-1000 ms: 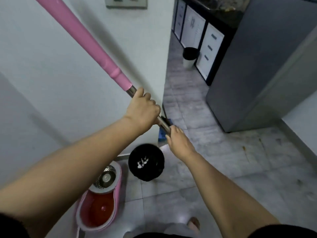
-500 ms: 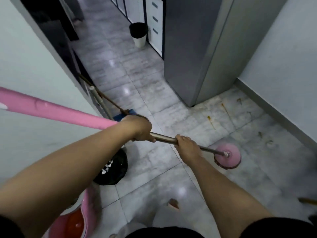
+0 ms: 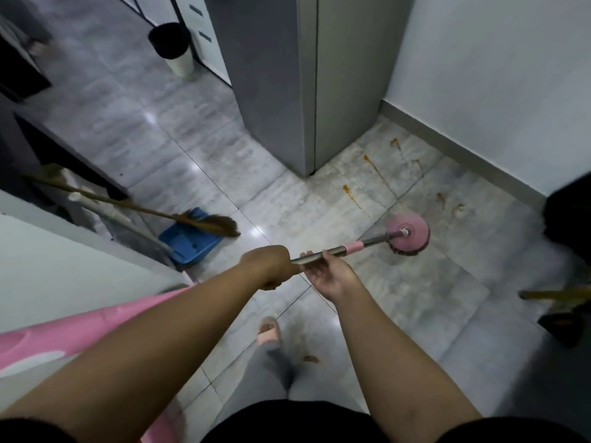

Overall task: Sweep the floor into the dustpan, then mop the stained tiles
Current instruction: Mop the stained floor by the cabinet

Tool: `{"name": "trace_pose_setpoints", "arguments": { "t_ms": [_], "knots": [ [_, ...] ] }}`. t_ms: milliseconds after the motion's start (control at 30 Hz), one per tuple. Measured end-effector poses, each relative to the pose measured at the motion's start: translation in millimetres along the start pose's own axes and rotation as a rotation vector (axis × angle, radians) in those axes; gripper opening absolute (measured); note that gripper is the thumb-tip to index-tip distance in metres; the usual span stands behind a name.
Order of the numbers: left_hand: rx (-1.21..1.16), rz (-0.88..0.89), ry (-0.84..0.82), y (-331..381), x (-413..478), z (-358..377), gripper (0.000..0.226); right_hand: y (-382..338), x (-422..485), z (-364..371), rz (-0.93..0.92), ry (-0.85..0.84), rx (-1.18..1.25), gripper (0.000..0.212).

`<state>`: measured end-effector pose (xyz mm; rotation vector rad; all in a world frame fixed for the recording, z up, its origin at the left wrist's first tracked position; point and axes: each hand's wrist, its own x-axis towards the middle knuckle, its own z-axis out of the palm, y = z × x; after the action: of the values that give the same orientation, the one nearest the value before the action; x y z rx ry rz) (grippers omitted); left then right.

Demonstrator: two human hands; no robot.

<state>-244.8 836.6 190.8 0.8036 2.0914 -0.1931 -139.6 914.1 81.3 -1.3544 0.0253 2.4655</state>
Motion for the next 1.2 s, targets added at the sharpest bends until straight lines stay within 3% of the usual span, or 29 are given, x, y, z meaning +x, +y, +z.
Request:
{"name": "trace_pose_setpoints", "arguments": {
  "t_ms": [133,300,800,967,1200],
  "knots": [
    [-0.428,-0.088,-0.177,14,16,12,0.040,-13,14,-7,0.022,0.083,-0.030,0.022],
    [-0.565,-0.182,-0.502,18,47,-6,0.043,-31,45,1,0.020,0.136,-0.030,0.020],
    [-0.596,-0.338,-0.548,39,161,-67,0.040,-73,142,53,0.124,0.216,-0.087,0.023],
    [-0.701,-0.393,-0.546,77,206,-60,0.036,-118,176,48,0.136,0.273,-0.092,0.029],
    [-1.058,-0.378,-0.727,124,262,-51,0.034,-204,223,30,0.121,0.332,-0.104,0.030]
  ]
}}
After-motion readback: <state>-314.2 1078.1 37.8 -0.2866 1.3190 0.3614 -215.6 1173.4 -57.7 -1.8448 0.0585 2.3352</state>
